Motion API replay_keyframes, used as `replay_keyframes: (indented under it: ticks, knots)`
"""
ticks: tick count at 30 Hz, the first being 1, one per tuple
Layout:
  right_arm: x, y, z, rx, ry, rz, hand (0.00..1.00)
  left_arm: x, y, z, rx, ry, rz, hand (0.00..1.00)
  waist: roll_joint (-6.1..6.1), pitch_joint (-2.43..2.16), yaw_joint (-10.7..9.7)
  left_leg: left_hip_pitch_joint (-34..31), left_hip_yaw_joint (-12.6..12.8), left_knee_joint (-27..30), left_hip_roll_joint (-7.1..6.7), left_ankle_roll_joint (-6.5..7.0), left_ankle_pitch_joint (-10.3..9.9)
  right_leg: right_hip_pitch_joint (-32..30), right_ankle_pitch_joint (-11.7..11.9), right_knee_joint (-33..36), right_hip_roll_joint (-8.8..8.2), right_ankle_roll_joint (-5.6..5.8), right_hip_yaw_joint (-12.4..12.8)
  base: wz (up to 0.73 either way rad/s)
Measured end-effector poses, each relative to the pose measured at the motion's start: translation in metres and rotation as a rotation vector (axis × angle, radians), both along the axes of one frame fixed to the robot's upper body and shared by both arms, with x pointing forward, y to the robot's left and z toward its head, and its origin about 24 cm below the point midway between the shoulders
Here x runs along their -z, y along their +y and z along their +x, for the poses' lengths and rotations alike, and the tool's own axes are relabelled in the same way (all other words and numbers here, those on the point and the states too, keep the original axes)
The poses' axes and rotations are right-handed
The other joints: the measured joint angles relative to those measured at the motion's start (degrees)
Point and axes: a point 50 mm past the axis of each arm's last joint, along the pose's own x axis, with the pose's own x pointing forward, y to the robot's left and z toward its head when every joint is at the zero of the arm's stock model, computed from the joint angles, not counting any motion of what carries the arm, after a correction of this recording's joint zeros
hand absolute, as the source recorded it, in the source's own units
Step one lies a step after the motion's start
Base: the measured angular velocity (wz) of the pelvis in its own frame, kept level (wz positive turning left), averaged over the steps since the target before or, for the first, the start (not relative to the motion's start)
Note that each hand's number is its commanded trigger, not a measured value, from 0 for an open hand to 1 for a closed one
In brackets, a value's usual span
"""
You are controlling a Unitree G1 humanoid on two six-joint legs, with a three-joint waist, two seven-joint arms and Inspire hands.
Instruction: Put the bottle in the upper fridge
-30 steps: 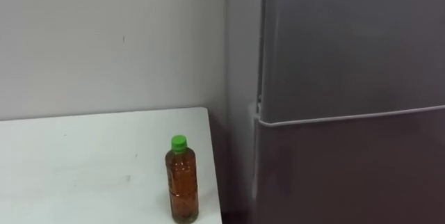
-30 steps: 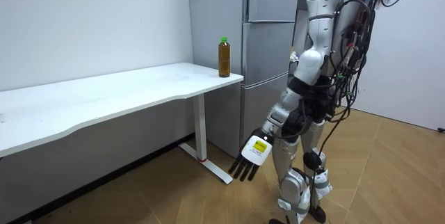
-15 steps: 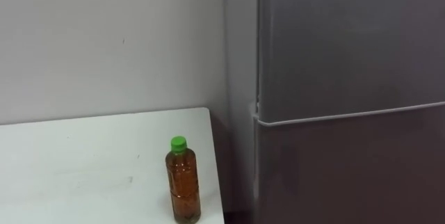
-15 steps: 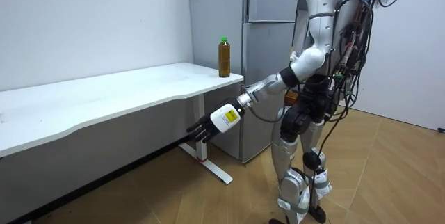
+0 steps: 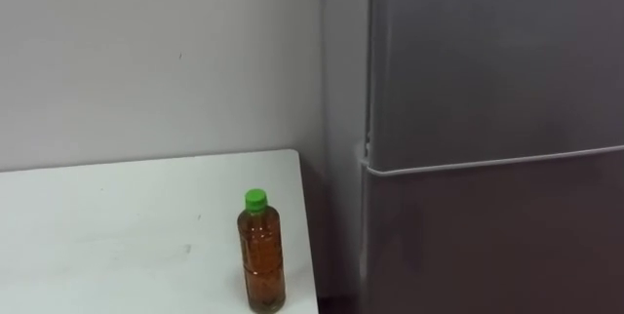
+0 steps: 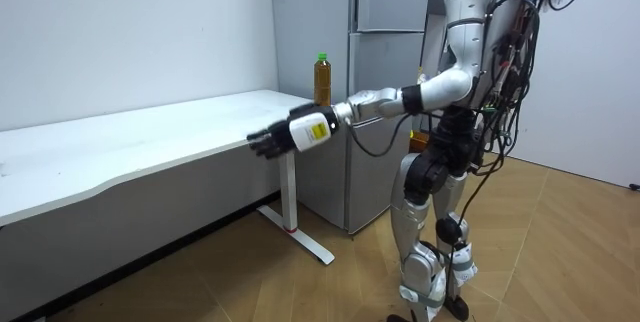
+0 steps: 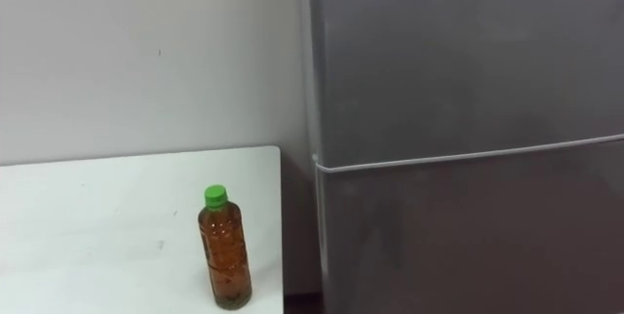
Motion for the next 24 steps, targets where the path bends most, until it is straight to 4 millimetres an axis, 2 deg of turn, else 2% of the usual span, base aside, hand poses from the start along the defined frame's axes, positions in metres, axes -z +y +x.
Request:
replay_keyframes:
  ticks: [6, 10, 15, 20, 24]
  knots:
    - [0.000, 0.002, 0.002, -0.011, -0.009, -0.004, 0.00, -0.032, -0.002, 0.011, 0.033, -0.110, 0.113, 0.00, -0.16, 0.09, -0.11, 0.23, 0.01, -0.02, -0.01, 0.00, 0.00, 0.01, -0.08, 0.57, -0.04, 0.01, 0.11, 0.00]
    - [0.001, 0.007, 0.003, -0.008, -0.018, 0.002, 0.00, -0.041, -0.004, 0.014, 0.043, -0.152, 0.126, 0.00, -0.39, 0.18, -0.31, 0.28, -0.01, 0.01, 0.00, 0.00, 0.00, 0.02, -0.12, 0.62, -0.01, 0.00, 0.29, 0.00]
    - [0.002, 0.009, 0.010, -0.017, -0.028, 0.004, 0.00, -0.075, -0.011, 0.028, 0.088, -0.301, 0.177, 0.00, -1.05, 0.67, -0.65, -0.21, -0.38, 0.20, -0.05, 0.01, 0.00, 0.02, -0.11, 0.56, -0.03, 0.01, 0.35, 0.01]
    - [0.002, 0.011, 0.014, -0.025, -0.042, 0.012, 0.00, -0.099, -0.017, 0.039, 0.132, -0.412, 0.210, 0.00, -0.92, 0.68, -2.15, -0.10, -1.24, 0.31, -0.13, 0.01, 0.00, 0.73, -0.11, -0.23, -0.07, 0.01, -0.66, 0.09]
    - [0.003, 0.011, 0.013, -0.042, -0.029, 0.008, 0.00, -0.114, -0.023, 0.051, 0.190, -0.499, 0.231, 0.00, -0.59, 0.69, -2.57, -0.01, -1.23, 0.33, -0.13, -0.01, 0.01, 0.78, -0.11, -0.30, -0.05, 0.01, -0.56, 0.00]
